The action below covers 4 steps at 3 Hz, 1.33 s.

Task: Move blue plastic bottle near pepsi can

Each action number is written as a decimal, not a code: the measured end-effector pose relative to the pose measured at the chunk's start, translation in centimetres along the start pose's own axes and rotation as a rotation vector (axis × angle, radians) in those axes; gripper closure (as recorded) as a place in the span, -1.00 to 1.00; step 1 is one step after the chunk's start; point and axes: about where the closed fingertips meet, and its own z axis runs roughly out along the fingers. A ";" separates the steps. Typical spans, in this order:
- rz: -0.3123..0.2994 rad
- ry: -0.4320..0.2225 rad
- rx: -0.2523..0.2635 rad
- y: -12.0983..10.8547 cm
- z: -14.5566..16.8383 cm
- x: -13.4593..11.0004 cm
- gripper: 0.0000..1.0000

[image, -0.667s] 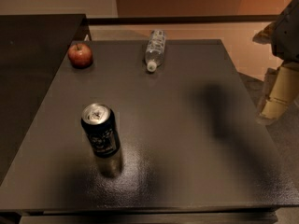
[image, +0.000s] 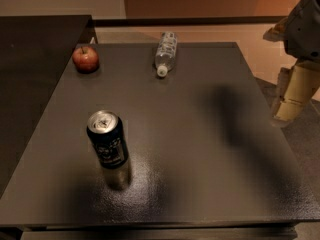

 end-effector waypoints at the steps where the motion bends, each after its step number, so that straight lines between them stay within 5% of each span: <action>1: -0.114 -0.029 0.011 -2.0 0.6 -2.1 -1.00; 4: -0.525 -0.098 0.083 -8.9 5.9 -8.0 -1.00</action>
Offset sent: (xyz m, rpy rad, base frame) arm 0.0893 0.0586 0.0036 -0.0410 -0.1234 0.3727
